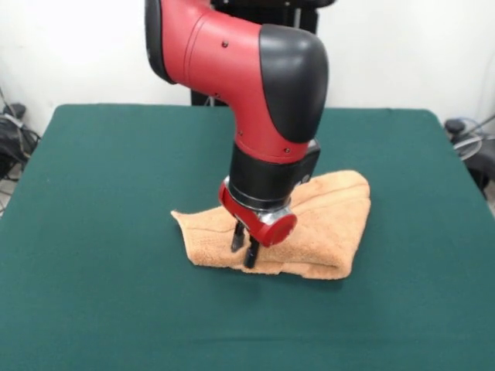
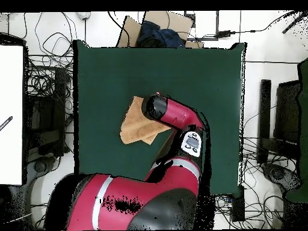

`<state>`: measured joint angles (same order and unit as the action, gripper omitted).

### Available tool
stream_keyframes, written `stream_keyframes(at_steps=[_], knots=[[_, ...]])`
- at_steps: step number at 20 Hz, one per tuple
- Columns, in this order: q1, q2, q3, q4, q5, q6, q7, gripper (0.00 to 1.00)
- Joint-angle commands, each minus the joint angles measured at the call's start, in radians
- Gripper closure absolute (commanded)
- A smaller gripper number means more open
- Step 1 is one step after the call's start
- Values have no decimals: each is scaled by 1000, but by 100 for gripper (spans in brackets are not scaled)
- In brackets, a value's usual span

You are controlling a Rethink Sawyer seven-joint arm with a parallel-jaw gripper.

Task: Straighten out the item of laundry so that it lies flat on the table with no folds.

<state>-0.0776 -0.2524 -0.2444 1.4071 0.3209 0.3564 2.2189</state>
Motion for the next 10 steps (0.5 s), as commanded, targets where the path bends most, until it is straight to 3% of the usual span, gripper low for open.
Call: stream_keyframes(at_steps=[1, 10], knots=[[-37, 40, 128, 8, -60, -112, 44, 100], [-52, 20, 141, 9, -73, -72, 26, 100]])
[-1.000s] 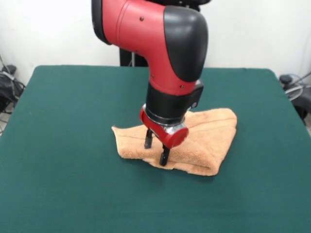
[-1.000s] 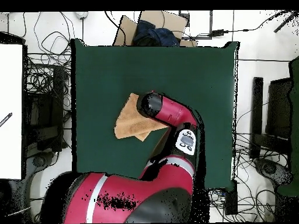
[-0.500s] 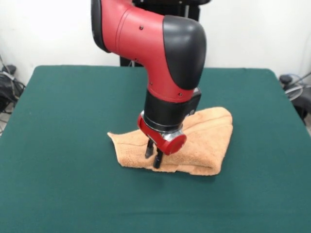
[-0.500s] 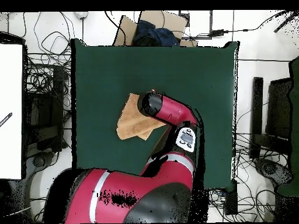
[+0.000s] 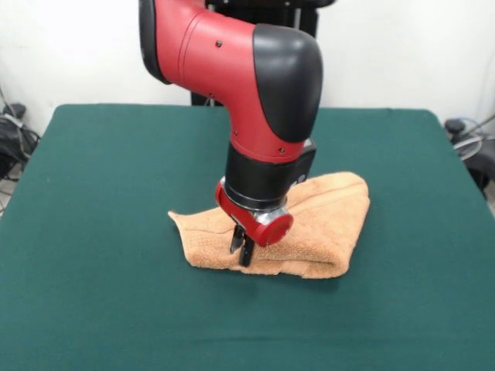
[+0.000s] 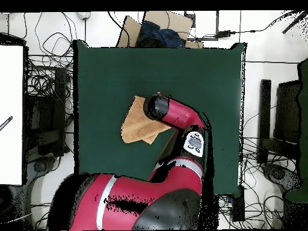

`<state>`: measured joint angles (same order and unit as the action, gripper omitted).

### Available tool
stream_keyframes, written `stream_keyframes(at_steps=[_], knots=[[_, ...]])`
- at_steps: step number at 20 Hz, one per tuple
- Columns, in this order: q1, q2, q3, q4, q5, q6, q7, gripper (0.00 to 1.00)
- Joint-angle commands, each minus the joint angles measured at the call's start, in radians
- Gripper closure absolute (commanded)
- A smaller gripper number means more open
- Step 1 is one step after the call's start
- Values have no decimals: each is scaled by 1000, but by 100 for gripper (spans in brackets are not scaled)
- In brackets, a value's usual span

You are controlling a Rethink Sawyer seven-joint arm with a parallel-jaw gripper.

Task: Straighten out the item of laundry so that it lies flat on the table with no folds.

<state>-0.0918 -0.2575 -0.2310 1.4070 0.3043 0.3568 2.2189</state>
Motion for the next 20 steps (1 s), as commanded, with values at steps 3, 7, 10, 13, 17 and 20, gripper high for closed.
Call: stream_keyframes(at_steps=[3, 7, 10, 13, 17, 20], knots=[[-37, 10, 130, 21, -60, -65, 41, 100], [-28, -21, 118, 29, -56, -13, 58, 100], [-3, -43, 95, 49, -54, 0, 80, 100], [23, -60, 70, 57, -55, 24, 92, 100], [35, -91, 65, 100, -53, 26, 105, 100], [34, -116, 76, 147, -52, 5, 110, 100]])
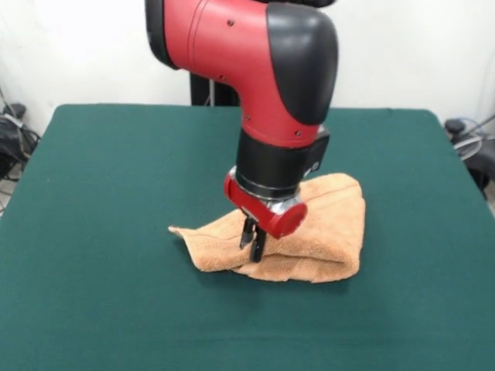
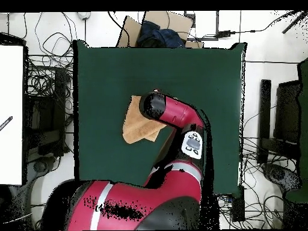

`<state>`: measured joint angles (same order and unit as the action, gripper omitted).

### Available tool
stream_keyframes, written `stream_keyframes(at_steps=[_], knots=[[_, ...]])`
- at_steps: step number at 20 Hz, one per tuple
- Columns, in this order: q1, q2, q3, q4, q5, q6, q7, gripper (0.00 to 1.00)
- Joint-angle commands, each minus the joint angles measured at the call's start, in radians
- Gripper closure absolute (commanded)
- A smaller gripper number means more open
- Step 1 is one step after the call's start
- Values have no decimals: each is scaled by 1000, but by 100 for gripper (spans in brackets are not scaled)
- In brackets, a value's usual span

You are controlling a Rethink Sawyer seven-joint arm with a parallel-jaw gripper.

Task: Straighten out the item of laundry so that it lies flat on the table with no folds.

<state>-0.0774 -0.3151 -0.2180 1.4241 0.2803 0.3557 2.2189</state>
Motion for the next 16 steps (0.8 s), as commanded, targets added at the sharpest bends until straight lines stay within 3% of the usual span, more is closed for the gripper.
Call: stream_keyframes(at_steps=[1, 16], knots=[[23, -63, 61, 139, -28, 1, 114, 100], [-9, -136, 100, 287, -58, -118, 91, 100]])
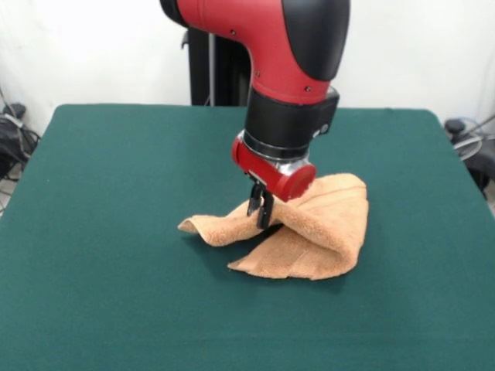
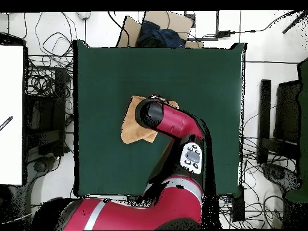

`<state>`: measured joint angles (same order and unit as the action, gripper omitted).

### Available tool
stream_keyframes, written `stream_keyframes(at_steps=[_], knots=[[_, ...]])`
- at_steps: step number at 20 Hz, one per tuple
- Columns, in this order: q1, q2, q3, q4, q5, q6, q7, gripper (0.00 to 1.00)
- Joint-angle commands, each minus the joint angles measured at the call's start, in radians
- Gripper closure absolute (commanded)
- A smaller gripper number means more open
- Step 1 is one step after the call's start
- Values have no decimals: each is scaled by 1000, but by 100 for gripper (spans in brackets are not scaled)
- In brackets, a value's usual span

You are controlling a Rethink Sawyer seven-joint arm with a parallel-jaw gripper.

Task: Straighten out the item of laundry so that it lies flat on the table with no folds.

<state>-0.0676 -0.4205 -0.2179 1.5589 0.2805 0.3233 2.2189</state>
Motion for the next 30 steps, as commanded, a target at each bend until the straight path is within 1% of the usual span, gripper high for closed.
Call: stream_keyframes(at_steps=[1, 7, 16, 25, 30], knots=[[-20, -35, 100, 162, -62, -94, 89, 100], [-18, -62, 101, 227, -71, -150, 101, 100], [17, -86, 71, 282, -59, -189, 140, 100], [56, -139, 41, 329, -21, -144, 168, 100], [66, -178, 39, 383, -6, -145, 190, 100]])
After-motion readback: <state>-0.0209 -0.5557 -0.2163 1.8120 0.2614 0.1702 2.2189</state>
